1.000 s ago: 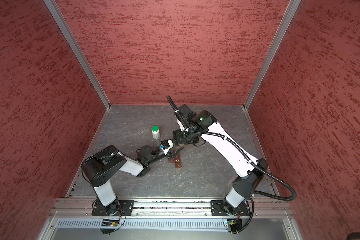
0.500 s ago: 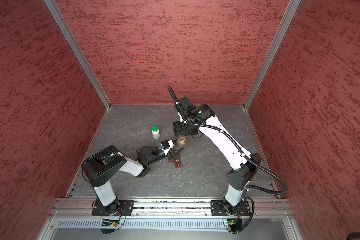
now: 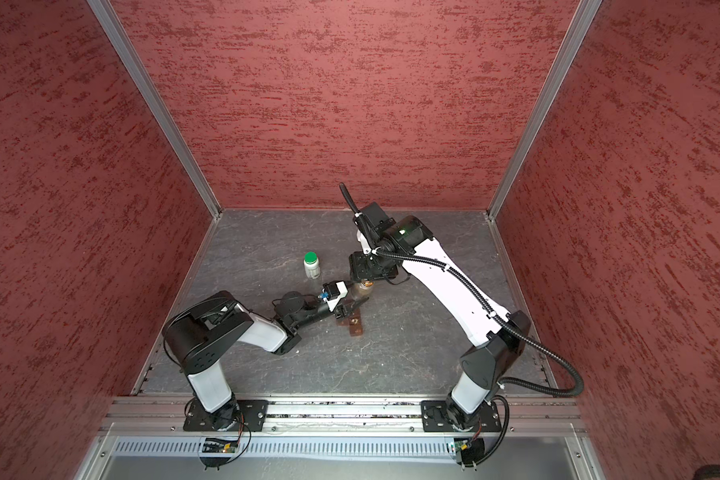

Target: Sort the pills into containers

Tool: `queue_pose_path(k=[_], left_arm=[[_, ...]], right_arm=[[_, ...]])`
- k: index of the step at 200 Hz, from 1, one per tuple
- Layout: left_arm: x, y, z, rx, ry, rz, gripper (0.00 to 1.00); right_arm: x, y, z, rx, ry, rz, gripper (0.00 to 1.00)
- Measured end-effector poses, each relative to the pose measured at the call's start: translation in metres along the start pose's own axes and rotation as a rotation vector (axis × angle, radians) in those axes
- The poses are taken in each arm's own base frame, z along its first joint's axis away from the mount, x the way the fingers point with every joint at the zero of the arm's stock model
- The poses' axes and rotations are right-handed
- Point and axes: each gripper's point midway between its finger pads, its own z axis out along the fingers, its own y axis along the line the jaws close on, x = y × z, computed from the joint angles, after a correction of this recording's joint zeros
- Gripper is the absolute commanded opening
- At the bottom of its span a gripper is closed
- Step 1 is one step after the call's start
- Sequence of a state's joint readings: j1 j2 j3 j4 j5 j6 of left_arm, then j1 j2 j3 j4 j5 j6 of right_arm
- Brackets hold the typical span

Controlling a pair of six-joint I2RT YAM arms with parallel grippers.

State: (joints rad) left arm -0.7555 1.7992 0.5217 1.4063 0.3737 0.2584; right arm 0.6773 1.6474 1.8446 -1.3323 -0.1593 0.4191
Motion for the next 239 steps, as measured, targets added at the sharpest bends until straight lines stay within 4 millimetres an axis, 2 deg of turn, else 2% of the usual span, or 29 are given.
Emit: queue_pose_path(k=[49, 89, 123, 162, 239], left_arm=[[0.0, 0.002, -0.001, -0.001, 0.001, 0.001, 0.0], [0.0, 0.002, -0.001, -0.001, 0.001, 0.0, 0.0], [0.001, 0.002, -0.001, 0.0, 0.001, -0.002, 0.0], [0.001, 0.002, -0.001, 0.0, 0.001, -0.004, 0.0], [0.0, 0.001, -0.001, 0.004, 0.0, -0.007, 0.0]], right_arm=[[0.014, 0.001, -0.003, -0.011, 0.017, -0.007, 0.62], [0.013, -0.001, -0.004, 0.01, 0.011, -0.016, 0.65], [0.006, -0.002, 0.003, 0.038, 0.021, -0.04, 0.63], [0.008, -0.006, 0.013, 0.065, 0.054, -0.051, 0.55], [0.009, -0.014, 0.011, 0.113, 0.051, -0.039, 0.33]])
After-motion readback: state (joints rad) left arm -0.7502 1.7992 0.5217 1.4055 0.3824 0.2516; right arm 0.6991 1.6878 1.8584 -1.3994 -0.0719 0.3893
